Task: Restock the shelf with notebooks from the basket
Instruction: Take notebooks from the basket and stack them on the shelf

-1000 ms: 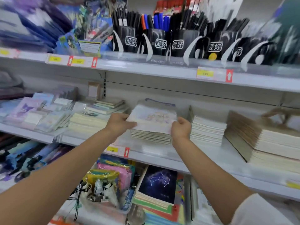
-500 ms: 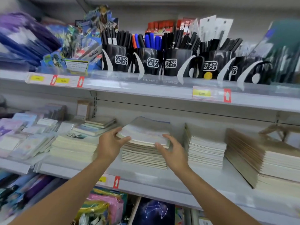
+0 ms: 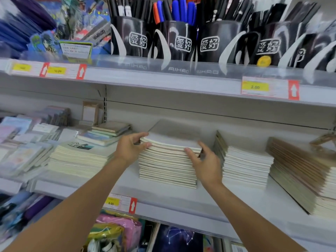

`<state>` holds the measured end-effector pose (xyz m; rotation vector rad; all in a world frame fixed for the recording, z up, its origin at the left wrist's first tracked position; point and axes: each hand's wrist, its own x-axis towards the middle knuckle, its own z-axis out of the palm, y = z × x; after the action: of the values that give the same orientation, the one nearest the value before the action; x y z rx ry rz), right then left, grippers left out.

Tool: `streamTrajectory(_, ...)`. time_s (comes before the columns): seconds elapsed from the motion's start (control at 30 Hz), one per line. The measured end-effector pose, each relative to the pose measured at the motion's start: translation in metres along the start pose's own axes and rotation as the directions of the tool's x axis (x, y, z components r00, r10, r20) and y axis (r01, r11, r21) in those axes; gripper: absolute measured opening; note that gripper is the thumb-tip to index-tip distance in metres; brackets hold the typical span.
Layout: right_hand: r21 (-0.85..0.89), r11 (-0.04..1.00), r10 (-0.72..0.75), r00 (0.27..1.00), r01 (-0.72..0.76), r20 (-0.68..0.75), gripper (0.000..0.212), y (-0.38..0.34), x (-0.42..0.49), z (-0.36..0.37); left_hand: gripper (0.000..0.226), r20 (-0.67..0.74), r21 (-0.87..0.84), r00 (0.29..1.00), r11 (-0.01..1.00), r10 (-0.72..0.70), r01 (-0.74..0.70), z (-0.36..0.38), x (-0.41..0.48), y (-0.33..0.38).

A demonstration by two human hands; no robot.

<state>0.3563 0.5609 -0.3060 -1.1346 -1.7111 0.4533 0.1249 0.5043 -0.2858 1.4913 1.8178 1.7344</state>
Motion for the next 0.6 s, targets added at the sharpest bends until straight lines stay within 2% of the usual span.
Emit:
streamTrajectory(0.1,-0.088,0.996,-0.013,1.0,0.012,-0.008,0.067,0.001,0.002,0.003,0.041,-0.006,-0.014,1.0,1.0,0.009,-0.009,0.004,0.001,-0.008)
streamTrajectory(0.27,0.066,0.997,0.041,0.999,-0.041,-0.008,0.069,0.003,0.0,0.012,0.046,-0.02,0.156,0.997,0.985,0.079,-0.075,0.016,-0.015,-0.013)
streamTrajectory(0.33,-0.001,1.0,0.016,1.0,-0.016,-0.025,0.066,0.002,0.001,0.012,0.05,0.033,0.143,0.996,0.986,0.085,-0.089,0.012,-0.018,-0.009)
streamTrajectory(0.43,-0.181,0.98,-0.102,0.992,0.087,-0.075,0.057,-0.009,0.001,0.006,0.043,0.074,0.11,0.996,0.992,0.055,-0.063,-0.005,-0.027,-0.002)
streamTrajectory(0.5,-0.201,0.955,-0.235,0.969,0.216,-0.076,0.047,-0.018,-0.002,0.004,0.032,-0.004,0.195,0.998,0.979,0.06,-0.058,-0.022,-0.037,0.004)
streamTrajectory(0.6,-0.163,0.903,-0.404,0.915,0.399,-0.001,0.03,-0.041,-0.02,0.011,0.008,-0.14,0.261,0.99,0.965,0.02,0.017,-0.056,-0.064,0.009)
